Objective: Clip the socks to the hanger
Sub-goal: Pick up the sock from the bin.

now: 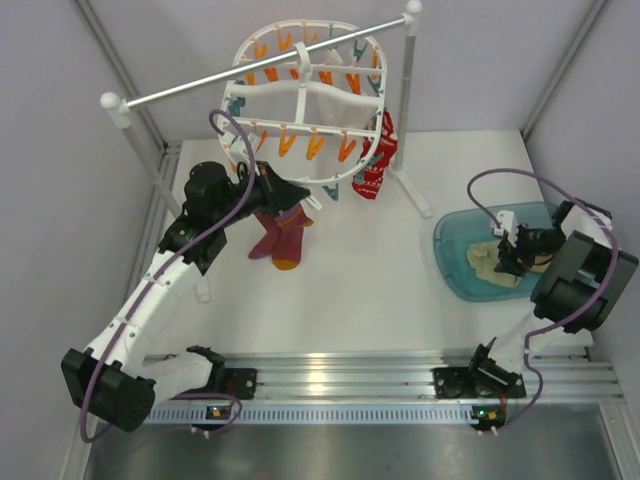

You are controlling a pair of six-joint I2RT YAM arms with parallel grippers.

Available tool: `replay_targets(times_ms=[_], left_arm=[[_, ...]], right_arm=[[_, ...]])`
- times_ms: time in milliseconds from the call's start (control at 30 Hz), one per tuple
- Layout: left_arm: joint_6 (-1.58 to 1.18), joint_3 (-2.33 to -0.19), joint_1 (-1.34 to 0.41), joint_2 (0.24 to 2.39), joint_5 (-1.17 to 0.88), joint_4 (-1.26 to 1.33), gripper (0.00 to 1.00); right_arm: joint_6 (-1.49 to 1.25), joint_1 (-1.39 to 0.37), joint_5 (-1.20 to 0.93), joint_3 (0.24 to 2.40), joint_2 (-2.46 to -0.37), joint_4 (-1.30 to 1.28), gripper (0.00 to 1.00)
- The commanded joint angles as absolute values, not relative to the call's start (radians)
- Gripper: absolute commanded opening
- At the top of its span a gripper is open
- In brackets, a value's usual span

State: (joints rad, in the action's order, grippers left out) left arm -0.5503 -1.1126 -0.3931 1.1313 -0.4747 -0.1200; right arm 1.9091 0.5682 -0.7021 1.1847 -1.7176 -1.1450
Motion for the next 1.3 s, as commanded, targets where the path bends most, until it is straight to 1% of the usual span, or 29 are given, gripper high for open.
replay_targets(times_ms=[0,67,200,400,433,467,500,567,600,700,800,900,967,1000,1067,1133,1200,1267], left_arm=[[-0.54,-1.121,-0.391,1.137,-0.52,-0.123,0.0],[-0.54,-1.12,-0.39,1.138,-0.522,-0.123,0.0],[-0.54,-1.109,-0.38,1.134,-0.528,-0.13,0.0],[-0.548,-1.098,-0.365,1.132,-0.535,-0.127,0.0],[-0.548,-1.097,-0.364,1.131,-0.535,-0.127,0.0],[-0.549,-1.097,-0.362,1.131,-0.535,-0.127,0.0],[-0.549,-1.095,-0.361,1.129,-0.537,-0.129,0.0],[-0.549,-1.094,-0.356,1.126,-0.541,-0.129,0.0],[-0.546,-1.094,-0.354,1.126,-0.54,-0.13,0.0],[-0.546,-1.094,-0.348,1.124,-0.543,-0.132,0.0],[-0.549,-1.094,-0.347,1.126,-0.545,-0.13,0.0],[-0.549,-1.091,-0.345,1.127,-0.549,-0.127,0.0],[-0.549,-1.094,-0.345,1.124,-0.551,-0.126,0.0],[-0.548,-1.092,-0.345,1.124,-0.552,-0.127,0.0],[-0.546,-1.094,-0.344,1.12,-0.549,-0.123,0.0],[-0.548,-1.088,-0.345,1.114,-0.552,-0.115,0.0],[-0.542,-1.077,-0.344,1.109,-0.558,-0.095,0.0],[-0.529,-1.075,-0.344,1.108,-0.569,-0.084,0.0]], right_arm=[[1.948,0.539,-0.726,1.183,-1.733,-1.042,0.63],[1.93,0.519,-0.724,1.178,-1.74,-0.996,0.63],[1.887,0.499,-0.715,1.184,-1.759,-0.954,0.57],[1.884,0.491,-0.673,1.212,-1.812,-0.966,0.57],[1.878,0.489,-0.67,1.215,-1.821,-0.965,0.56],[1.875,0.488,-0.663,1.216,-1.825,-0.963,0.54],[1.864,0.488,-0.661,1.216,-1.828,-0.96,0.46],[1.829,0.488,-0.676,1.227,-1.836,-0.957,0.36],[1.821,0.488,-0.681,1.236,-1.838,-0.963,0.27],[1.813,0.492,-0.687,1.272,-1.841,-1.009,0.17],[1.825,0.497,-0.686,1.299,-1.821,-1.058,0.1],[1.836,0.499,-0.684,1.328,-1.801,-1.121,0.09],[1.838,0.497,-0.687,1.338,-1.784,-1.152,0.04],[1.835,0.499,-0.69,1.347,-1.778,-1.163,0.0],[1.762,0.489,-0.709,1.364,-1.752,-1.173,0.0],[1.711,0.471,-0.733,1.4,-1.721,-1.23,0.0],[1.602,0.443,-0.772,1.44,-1.694,-1.287,0.0],[1.489,0.361,-0.785,1.459,-1.649,-1.365,0.0]])
